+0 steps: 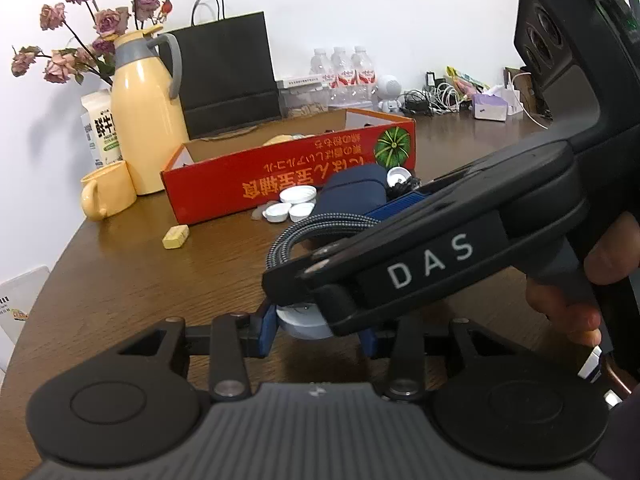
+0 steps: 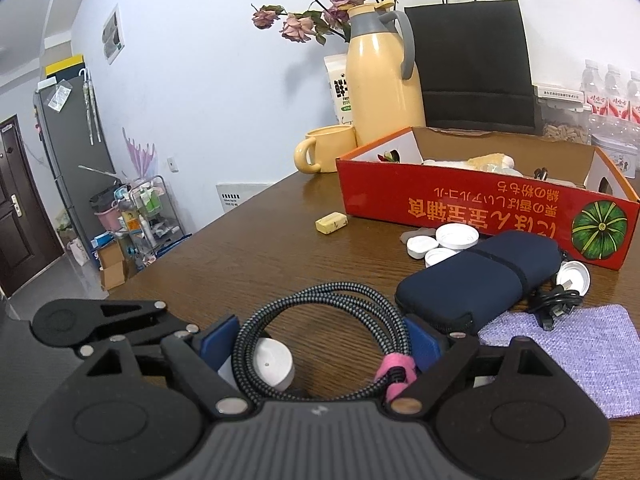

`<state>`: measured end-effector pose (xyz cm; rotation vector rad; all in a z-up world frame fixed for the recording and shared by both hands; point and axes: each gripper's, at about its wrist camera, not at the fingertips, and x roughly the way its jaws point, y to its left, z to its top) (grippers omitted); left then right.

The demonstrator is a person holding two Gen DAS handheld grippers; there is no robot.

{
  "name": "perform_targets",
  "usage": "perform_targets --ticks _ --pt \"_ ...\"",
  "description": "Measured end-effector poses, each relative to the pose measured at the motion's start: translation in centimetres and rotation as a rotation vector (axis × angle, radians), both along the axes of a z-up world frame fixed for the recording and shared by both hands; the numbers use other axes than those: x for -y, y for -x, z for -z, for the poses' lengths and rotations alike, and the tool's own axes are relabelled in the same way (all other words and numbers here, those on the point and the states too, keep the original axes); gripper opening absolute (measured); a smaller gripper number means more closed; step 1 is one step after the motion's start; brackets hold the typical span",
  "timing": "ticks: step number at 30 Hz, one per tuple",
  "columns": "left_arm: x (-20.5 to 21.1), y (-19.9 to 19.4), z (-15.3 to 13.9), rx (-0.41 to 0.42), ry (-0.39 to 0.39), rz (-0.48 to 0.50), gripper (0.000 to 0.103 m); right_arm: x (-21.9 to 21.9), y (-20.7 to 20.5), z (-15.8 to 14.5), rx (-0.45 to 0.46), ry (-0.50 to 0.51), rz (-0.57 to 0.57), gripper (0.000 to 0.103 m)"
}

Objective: Organize objects
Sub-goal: 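Grasp the braided cable with the right gripper while the left gripper grasps the white puck, then carry the cable and puck into the cardboard box and open both grippers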

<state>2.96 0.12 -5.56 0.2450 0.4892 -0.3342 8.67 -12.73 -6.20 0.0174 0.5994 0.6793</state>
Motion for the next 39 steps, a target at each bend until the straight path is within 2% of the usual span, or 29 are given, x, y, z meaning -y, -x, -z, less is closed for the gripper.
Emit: perform_targets --ticks 14,20,27,32,39 --pt "-1.2 0.4 -1.5 0.08 0.021 -0.083 0.04 1.0 0.6 -1.6 0.089 -0.002 0.041 0.087" --pt "-1.9 -1.5 -3.4 0.135 0.029 -0.126 0.04 2.4 -0.6 -3.1 0.136 -0.022 0.092 0.087" --pt "-1.8 -6.9 -6.5 0.214 0.069 -0.17 0.04 4.7 -5.0 -5.3 0.206 -0.027 0.199 0.087" --pt "-1.1 -12.3 -8.0 0.211 0.142 -0.211 0.04 6.0 -9.5 -6.0 0.24 -0.016 0.284 0.087" --pt "-0.1 -19.5 -8.5 0.194 0.221 -0.283 0.04 6.7 -16.3 -5.5 0.235 0.013 0.368 0.087"
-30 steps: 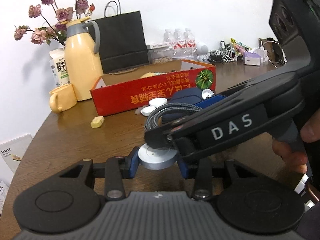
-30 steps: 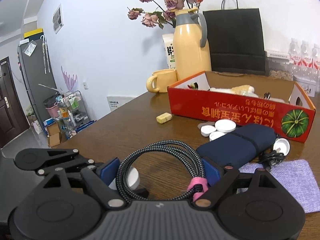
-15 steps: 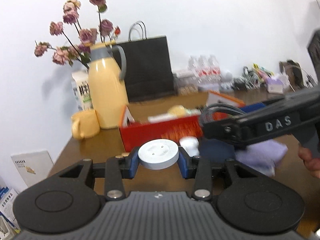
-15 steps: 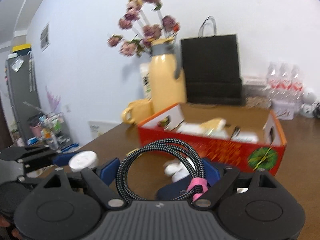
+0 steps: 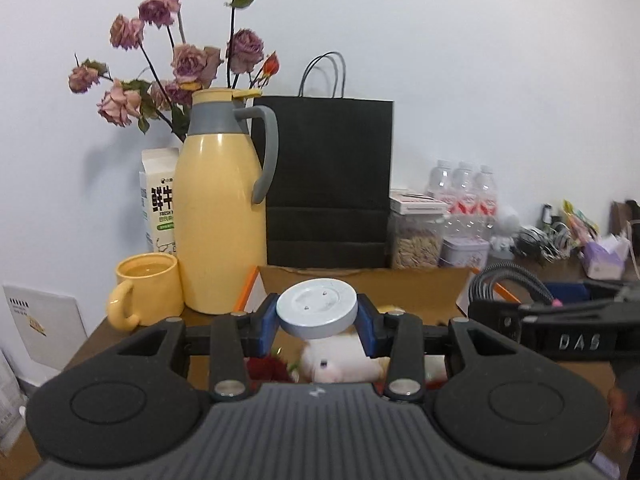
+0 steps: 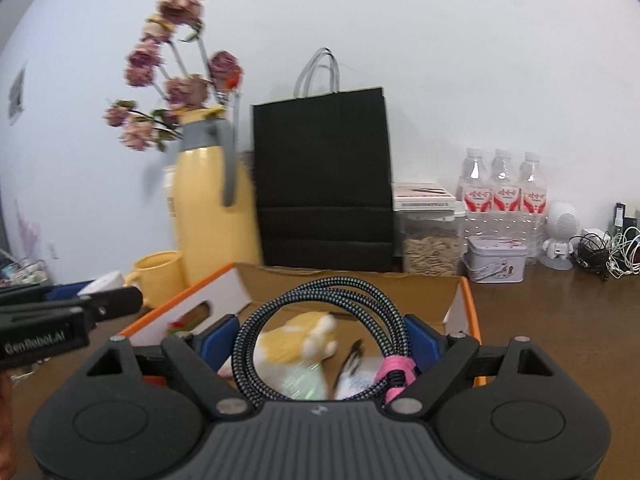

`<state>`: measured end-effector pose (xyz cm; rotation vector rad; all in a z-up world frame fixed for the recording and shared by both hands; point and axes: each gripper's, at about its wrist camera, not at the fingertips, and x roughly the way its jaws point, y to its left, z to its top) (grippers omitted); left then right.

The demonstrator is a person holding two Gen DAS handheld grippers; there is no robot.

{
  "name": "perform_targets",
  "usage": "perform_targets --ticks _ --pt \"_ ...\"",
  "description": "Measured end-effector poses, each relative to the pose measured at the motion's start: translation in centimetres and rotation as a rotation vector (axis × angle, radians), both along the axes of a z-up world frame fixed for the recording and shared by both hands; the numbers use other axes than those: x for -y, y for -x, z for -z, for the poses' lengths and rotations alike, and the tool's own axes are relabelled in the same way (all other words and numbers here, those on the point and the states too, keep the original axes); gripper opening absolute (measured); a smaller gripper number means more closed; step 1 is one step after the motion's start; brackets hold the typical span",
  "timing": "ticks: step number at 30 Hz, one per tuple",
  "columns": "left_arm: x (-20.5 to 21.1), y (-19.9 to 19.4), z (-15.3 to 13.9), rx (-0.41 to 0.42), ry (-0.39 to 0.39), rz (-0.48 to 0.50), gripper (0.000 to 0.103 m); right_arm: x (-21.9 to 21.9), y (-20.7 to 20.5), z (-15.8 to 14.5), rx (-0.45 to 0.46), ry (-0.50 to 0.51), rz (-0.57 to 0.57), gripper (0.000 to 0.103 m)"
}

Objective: Organize objects
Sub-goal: 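Carry the cable and puck into the cardboard box and open both grippers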

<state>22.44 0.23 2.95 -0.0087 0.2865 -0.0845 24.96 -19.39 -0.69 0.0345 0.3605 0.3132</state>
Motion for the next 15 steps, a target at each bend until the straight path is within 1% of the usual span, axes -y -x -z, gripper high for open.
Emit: perform_targets --ticks 3,6,10,11,12,13,14,15 --pt "0.5 -2.6 0.5 -0.004 0.009 -0.022 0.04 -0.4 -3.0 0.7 -0.009 0.012 0.034 0.087" --pt "0.7 -5.0 1.2 -0.027 0.011 -0.048 0.04 -0.4 -5.0 2.0 -0.03 0.008 0.064 0.087" --pt "0.8 -6.9 2.4 -0.054 0.006 -0.059 0.041 0.0 -6.3 3.4 -0.062 0.014 0.077 0.087" --pt "0.8 -7.3 2.7 -0.063 0.005 -0.061 0.044 0.2 -6.5 3.7 -0.068 0.01 0.078 0.088" --pt "0.8 -7.5 2.9 -0.072 -0.001 -0.065 0.061 0.3 -6.6 3.9 -0.076 0.008 0.081 0.09" --pt "0.8 -7.5 3.1 -0.076 -0.006 -0.072 0.088 0.4 -6.7 4.0 -0.082 0.008 0.082 0.102" --pt "0.7 -7.4 3.2 -0.067 -0.007 -0.079 0.099 0.4 -6.7 4.1 -0.088 0.009 0.085 0.103" --pt "0.6 -7.2 3.3 -0.045 -0.005 -0.083 0.103 0.4 -6.5 4.1 -0.084 0.008 0.084 0.103"
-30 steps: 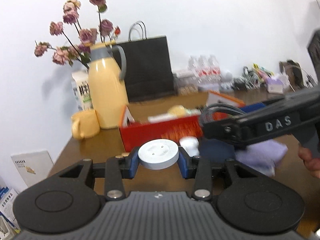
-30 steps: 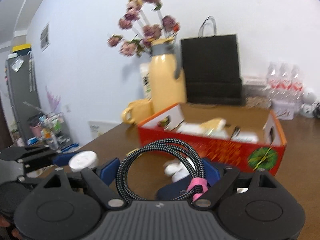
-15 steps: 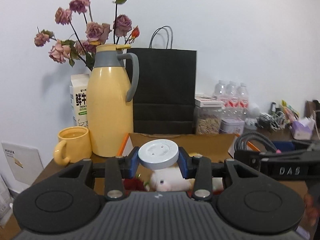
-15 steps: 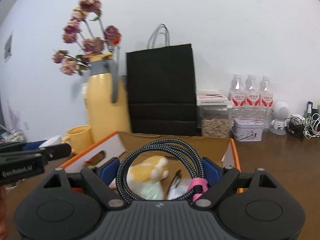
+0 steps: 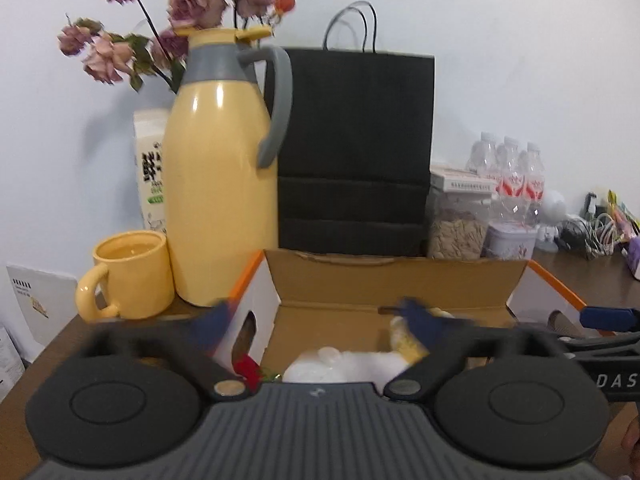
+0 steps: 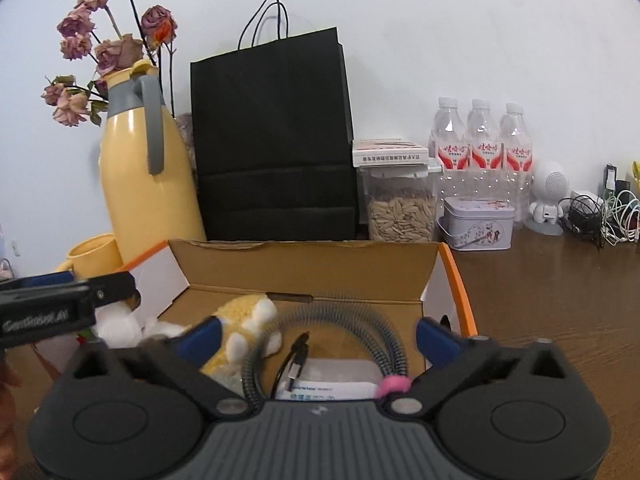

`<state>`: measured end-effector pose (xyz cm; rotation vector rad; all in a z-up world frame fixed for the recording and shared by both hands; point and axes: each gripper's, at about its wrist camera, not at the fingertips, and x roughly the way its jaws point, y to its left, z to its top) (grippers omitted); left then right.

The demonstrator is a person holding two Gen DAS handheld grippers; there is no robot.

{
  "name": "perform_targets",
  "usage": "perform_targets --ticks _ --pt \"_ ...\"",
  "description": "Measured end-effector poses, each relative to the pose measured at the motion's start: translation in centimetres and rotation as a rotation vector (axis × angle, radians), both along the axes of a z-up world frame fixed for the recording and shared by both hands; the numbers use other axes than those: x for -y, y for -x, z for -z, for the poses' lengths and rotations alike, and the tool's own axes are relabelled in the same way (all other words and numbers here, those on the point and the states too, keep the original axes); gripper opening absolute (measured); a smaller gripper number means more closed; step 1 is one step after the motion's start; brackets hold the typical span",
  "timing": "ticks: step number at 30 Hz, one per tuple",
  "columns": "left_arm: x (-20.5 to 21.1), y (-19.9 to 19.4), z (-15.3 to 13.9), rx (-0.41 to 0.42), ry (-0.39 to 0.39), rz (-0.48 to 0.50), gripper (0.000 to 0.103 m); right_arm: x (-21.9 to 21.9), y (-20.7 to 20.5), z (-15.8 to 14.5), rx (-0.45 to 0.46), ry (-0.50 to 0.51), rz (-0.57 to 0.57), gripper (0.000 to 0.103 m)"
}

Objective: Organize objects
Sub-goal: 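Carry the cable and puck into the cardboard box and open both grippers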

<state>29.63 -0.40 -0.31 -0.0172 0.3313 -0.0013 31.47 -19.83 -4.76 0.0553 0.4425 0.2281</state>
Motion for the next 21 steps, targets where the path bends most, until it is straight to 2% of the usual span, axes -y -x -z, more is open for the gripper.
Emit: perform_targets --ticks 5,13,16,21 --pt "-0.1 1.0 -0.4 0.028 0.011 -0.004 0.103 -0.2 0.7 -0.2 0.02 0.009 -0.003 0.103" --pt "-0.2 2.0 -0.7 0.029 0.046 -0.025 0.103 0.0 2.2 -1.2 0.056 0.01 -0.017 0.103" --pt "-0.4 3.3 -0.7 0.028 0.064 -0.025 0.103 0.4 3.3 -1.8 0.078 0.009 -0.025 0.103" --pt "-0.2 6.3 -1.1 0.052 0.05 -0.014 0.103 1.1 5.8 -2.3 0.101 0.017 -0.039 0.103"
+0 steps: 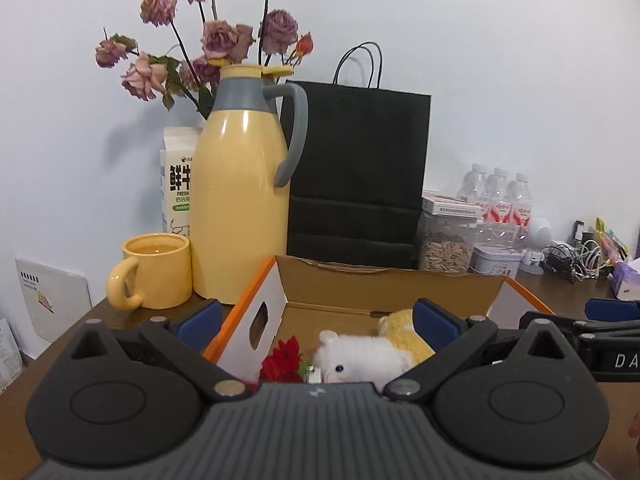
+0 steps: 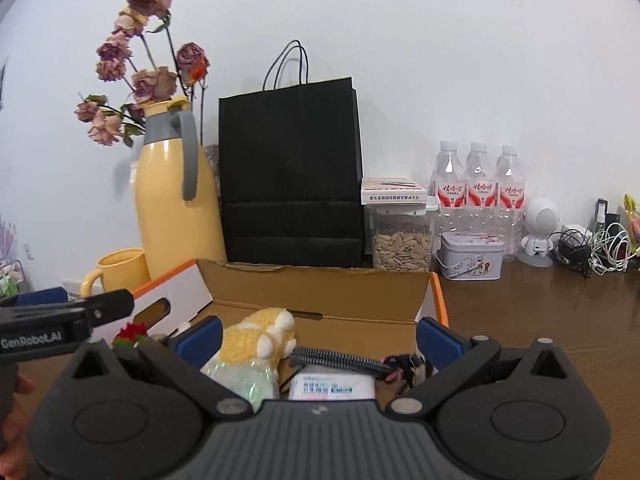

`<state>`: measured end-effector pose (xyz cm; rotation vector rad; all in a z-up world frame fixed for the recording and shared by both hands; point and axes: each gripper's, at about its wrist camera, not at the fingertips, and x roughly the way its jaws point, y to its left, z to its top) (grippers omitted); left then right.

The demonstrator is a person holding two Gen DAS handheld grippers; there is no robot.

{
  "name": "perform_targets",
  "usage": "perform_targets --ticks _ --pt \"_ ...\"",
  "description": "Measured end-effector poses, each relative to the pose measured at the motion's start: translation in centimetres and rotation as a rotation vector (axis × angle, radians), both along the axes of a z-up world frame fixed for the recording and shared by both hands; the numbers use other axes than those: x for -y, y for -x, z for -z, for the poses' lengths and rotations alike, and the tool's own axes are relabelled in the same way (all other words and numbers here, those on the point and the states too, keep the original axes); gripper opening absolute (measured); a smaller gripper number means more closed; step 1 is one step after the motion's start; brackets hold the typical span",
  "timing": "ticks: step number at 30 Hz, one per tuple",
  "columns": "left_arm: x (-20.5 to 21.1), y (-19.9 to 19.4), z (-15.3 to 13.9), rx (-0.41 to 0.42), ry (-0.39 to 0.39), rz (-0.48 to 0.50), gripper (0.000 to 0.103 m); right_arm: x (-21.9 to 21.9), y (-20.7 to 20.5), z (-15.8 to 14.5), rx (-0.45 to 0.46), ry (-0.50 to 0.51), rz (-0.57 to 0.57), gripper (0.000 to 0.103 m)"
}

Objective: Organize objects
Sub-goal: 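Carry the cable and puck into the cardboard box and open both grippers, then withdraw both grippers from the box and lower them over the navy case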

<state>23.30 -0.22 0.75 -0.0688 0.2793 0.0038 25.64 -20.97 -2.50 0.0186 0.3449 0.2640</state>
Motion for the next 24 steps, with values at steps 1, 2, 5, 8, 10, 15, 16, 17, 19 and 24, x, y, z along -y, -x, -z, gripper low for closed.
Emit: perform_targets --ticks 1,2,5,8,10,15,16,17,19,24 --pt "0.0 0.6 0.0 0.001 -0.002 0.009 0.103 0.1 0.5 0.0 0.001 0.005 -0.005 0.103" --pt "0.0 1.2 0.0 -0.001 -0.008 0.019 0.103 0.2 1.1 0.1 0.002 0.01 -0.01 0.103" --pt "0.1 2.8 0.5 -0.018 -0.037 0.032 0.103 0.4 2.9 0.4 0.0 0.034 -0.024 0.103" --pt "0.0 4.3 1.2 -0.038 -0.057 0.042 0.103 0.8 4.7 0.8 -0.012 0.053 -0.04 0.103" --pt "-0.2 5.2 1.5 -0.051 -0.059 0.049 0.103 1.1 5.7 1.3 -0.028 0.065 -0.053 0.103" --pt "-0.9 6.7 2.4 -0.098 -0.054 0.062 0.103 1.8 8.2 3.0 -0.097 0.073 -0.097 0.099" --pt "-1.0 6.9 2.7 -0.108 -0.053 0.062 0.103 1.8 8.6 3.2 -0.104 0.077 -0.103 0.095" --pt "-1.2 7.2 2.8 -0.117 -0.052 0.062 0.103 1.8 9.0 3.4 -0.115 0.082 -0.111 0.092" --pt "-1.5 7.6 3.2 -0.128 -0.048 0.057 0.103 1.8 9.6 3.8 -0.129 0.086 -0.122 0.088" --pt "-2.5 8.3 3.7 -0.149 -0.017 0.037 0.103 1.1 9.7 4.5 -0.168 0.11 -0.148 0.058"
